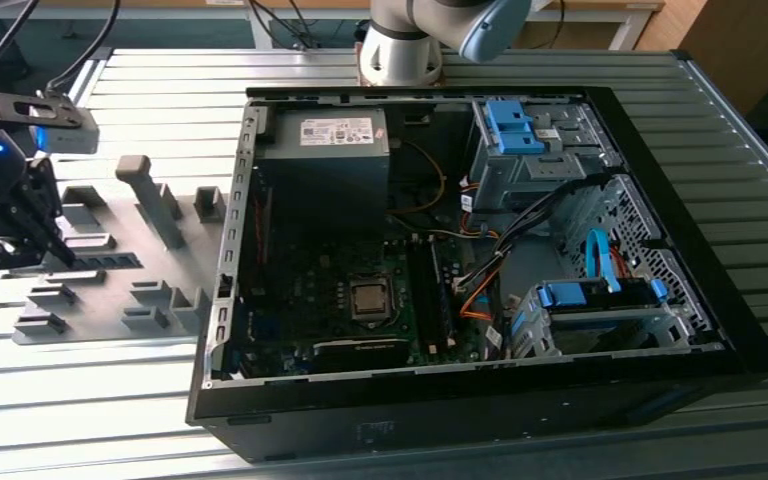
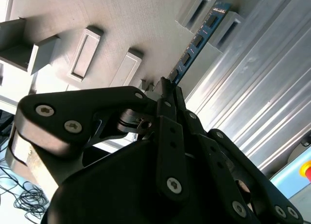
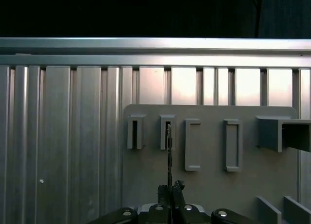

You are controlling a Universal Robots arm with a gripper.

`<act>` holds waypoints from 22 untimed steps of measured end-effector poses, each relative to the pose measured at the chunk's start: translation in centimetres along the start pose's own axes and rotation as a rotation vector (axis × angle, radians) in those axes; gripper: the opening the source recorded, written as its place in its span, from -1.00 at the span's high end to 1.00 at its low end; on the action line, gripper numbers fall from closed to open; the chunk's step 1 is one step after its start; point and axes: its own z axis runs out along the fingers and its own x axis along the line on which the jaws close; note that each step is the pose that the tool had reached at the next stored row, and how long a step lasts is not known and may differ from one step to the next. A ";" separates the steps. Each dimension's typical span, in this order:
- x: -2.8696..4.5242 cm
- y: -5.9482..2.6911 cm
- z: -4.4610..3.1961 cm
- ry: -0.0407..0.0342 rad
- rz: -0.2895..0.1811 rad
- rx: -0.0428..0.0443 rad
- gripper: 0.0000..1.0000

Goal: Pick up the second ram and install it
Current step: 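Pick up the second ram and move it above second insertion slot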

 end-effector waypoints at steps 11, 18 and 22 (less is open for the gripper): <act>0.00 -0.01 -0.60 -0.0001 0.000 0.0002 0.73; 0.01 -0.01 -0.99 -0.0001 0.000 0.0003 0.73; 0.01 -0.01 -1.21 0.0000 0.000 0.0004 0.73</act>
